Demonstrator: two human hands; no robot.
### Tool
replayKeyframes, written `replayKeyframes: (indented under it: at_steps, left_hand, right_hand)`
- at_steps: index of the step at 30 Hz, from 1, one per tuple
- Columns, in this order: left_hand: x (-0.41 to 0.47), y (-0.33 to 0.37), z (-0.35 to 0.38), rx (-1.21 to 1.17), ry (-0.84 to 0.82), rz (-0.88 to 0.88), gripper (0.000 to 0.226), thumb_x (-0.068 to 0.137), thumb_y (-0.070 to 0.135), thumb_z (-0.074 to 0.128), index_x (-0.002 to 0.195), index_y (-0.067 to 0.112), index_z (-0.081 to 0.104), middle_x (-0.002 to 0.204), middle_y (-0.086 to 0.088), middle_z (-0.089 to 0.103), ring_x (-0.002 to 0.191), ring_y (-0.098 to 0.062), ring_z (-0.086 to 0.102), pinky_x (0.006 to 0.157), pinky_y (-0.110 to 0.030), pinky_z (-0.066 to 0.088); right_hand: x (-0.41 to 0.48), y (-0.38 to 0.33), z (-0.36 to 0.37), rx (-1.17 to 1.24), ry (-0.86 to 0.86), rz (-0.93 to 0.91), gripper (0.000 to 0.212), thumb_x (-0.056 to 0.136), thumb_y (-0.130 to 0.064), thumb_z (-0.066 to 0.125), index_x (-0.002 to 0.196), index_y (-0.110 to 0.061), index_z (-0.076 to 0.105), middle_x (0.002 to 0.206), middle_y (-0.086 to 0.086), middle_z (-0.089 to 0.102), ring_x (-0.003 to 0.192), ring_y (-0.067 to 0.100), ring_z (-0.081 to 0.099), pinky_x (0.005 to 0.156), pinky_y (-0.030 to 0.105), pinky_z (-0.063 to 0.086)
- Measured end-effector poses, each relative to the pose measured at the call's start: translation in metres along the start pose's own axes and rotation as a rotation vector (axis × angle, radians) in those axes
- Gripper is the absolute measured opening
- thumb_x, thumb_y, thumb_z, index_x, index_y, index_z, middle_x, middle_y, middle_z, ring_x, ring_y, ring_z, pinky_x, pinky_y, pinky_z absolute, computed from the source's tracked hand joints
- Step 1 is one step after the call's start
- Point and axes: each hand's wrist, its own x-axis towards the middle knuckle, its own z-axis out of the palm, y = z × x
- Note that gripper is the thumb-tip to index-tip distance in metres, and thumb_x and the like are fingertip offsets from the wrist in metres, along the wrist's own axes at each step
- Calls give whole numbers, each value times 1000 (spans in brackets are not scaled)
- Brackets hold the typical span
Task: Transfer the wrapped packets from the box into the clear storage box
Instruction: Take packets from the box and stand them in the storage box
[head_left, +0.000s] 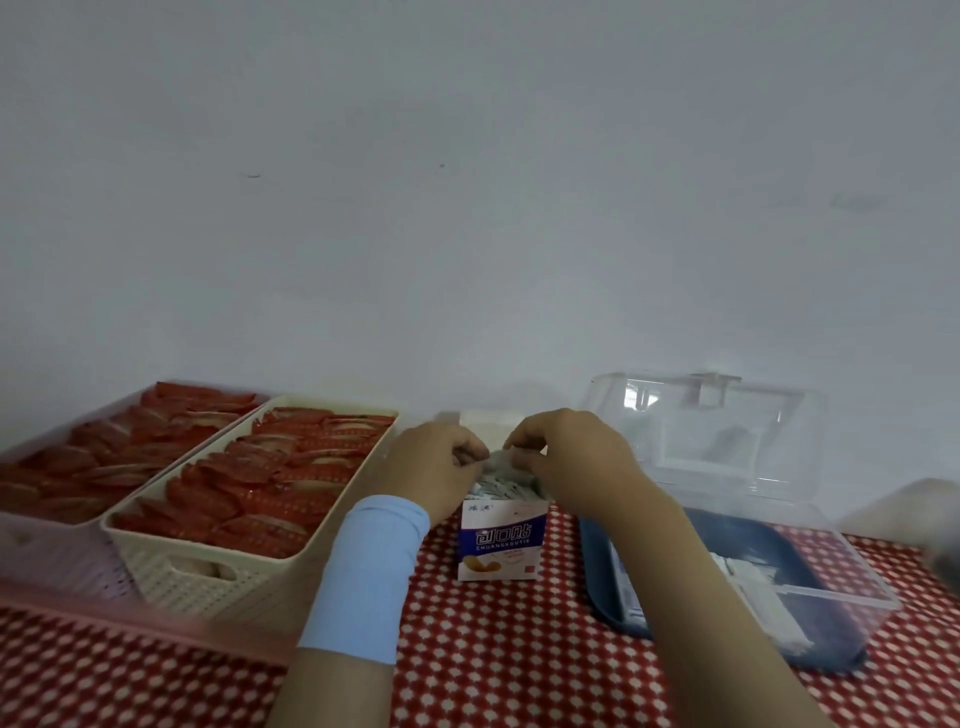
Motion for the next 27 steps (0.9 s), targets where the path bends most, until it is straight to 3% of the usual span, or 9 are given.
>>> replayKeyframes:
  at_steps: [2,4,7,11,14,17,20,23,27]
  left_hand:
    - [2,3,2,1,4,15,18,92,21,64,106,29,73,95,13,72,88,1,63,71,-5,40]
    - [3,3,2,-24,35,9,21,91,17,62,104,29,72,89,12,72,86,0,64,77,-13,48]
    - [8,-1,3,-55,71,8,19,87,22,65,94,39,70,79,17,71,80,3,64,82,-24,55]
    - [9,-3,1,-97,84,45,16,84,27,72,88,42,68,79,21,69,78,9,62,80,-22,55]
    - [9,-3,0,-157,74,50,15,83,32,77,93,40,69,87,22,69,84,8,63,84,-24,55]
    - [9,-4,0,-127,47,44,14,83,30,77,90,40,70,81,20,71,80,6,65,85,-29,57]
    - [9,1,2,-131,38,51,16,84,27,74,90,39,66,76,23,72,78,5,67,85,-33,57]
    - [8,4,3,-173,53,50,21,81,29,75,93,41,63,78,25,71,80,2,67,85,-34,57]
    - [7,3,-6,-319,132,25,23,81,28,79,96,37,64,95,14,68,88,-5,67,83,-28,56]
  right_hand:
    - [2,-1,7,-41,-11,7,29,95,-31,63,124,-31,66,113,-11,70,97,9,63,80,26,52]
    - [5,-1,13,-52,-33,12,30,95,-28,62,125,-29,67,116,-6,71,102,13,65,88,33,55]
    - [8,0,16,-61,-27,-17,23,94,-23,62,113,-28,73,109,-4,70,96,16,64,83,33,56]
    - [7,8,9,27,52,-49,13,92,-26,66,98,-29,77,100,-11,67,86,8,61,77,28,54]
    - [4,14,5,188,86,-26,9,92,-27,67,96,-30,75,89,-15,67,81,1,61,73,23,54]
    - [3,14,5,268,48,-20,11,91,-23,69,98,-28,76,91,-9,73,82,3,65,69,15,52]
    - [4,9,12,261,7,-24,19,90,-24,71,108,-25,77,97,-2,75,85,11,69,74,23,57]
    - [5,2,20,207,-8,-42,17,92,-22,67,105,-24,78,90,0,74,80,15,68,73,31,59]
    - [6,11,13,242,122,-4,18,92,-17,66,102,-25,78,95,-5,75,84,11,67,77,28,57]
